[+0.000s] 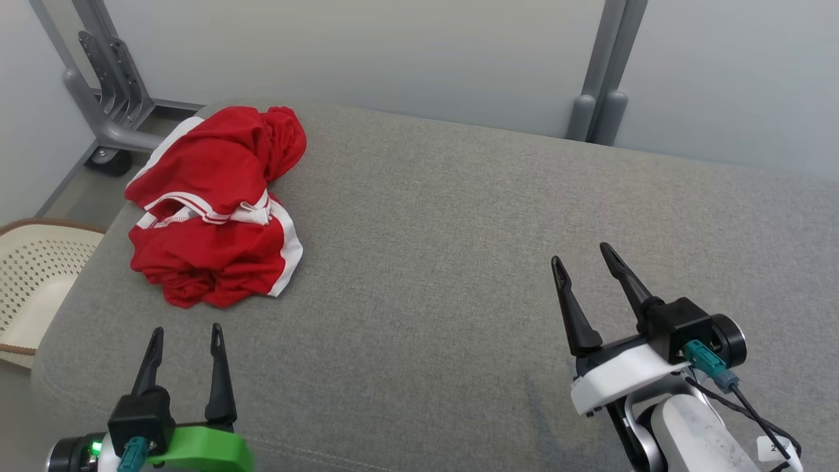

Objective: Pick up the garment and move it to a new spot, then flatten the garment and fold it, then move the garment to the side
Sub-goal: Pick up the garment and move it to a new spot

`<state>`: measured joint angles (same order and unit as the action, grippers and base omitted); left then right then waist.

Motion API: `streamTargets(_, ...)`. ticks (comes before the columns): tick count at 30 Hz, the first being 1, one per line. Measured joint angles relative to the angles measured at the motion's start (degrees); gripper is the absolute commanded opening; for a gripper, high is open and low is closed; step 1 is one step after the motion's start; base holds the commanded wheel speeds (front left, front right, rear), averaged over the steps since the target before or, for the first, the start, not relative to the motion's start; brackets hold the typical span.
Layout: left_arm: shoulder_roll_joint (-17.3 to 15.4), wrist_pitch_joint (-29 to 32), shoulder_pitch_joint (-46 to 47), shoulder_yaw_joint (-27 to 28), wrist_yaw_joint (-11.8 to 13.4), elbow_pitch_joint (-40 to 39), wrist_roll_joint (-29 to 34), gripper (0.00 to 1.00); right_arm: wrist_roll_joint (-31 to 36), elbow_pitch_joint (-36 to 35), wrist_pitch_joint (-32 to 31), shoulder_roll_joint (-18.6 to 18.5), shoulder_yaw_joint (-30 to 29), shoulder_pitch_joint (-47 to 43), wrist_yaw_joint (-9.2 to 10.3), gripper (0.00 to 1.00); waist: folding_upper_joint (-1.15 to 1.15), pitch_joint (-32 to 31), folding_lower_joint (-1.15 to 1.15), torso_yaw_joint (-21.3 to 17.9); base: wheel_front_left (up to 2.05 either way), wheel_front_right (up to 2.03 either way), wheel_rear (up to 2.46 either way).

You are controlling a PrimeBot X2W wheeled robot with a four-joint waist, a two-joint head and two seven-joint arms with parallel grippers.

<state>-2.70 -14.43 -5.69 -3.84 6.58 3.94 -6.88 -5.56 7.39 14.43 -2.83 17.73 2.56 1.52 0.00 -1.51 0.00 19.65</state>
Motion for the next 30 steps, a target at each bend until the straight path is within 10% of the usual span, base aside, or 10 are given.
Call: streamTargets(30, -1.5, 9.5, 28.0, 2.2, -0.9, 25.2, -2.1, 1.0, 3.3, -0.7, 0.0, -3.4, 0.0, 11.4, -2.44, 1.0, 0.0, 11.7, 0.0, -5.3, 0.0, 0.0, 0.0)
